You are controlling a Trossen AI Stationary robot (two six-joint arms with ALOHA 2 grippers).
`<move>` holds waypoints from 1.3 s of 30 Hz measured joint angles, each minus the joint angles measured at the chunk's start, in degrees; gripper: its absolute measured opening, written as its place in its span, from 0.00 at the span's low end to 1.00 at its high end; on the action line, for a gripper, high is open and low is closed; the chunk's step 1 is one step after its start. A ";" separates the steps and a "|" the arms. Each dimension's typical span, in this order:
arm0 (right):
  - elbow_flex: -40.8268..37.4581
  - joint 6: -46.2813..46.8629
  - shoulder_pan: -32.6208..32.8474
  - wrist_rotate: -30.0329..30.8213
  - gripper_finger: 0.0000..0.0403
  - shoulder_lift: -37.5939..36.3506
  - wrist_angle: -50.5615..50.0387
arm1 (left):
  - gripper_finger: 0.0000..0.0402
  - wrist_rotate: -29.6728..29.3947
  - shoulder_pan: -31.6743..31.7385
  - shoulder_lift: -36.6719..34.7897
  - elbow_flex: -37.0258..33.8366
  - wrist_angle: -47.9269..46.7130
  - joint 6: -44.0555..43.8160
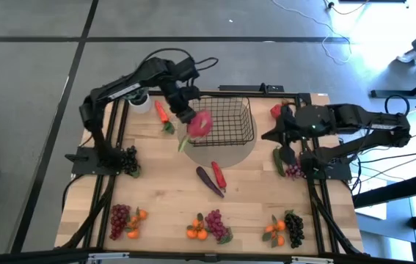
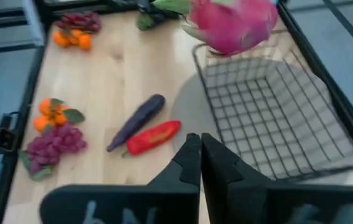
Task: Build produce basket
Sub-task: Put the red dragon fruit into the black wire basket
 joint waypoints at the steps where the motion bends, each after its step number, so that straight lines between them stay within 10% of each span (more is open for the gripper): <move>1: 1.13 0.05 -0.73 0.03 0.00 0.92 -1.37 | 0.00 -1.60 0.55 0.74 0.00 0.74 0.50; 39: 6.84 -3.19 -8.25 -0.17 0.00 9.91 -3.13 | 0.00 -17.70 2.37 17.45 0.02 9.03 3.87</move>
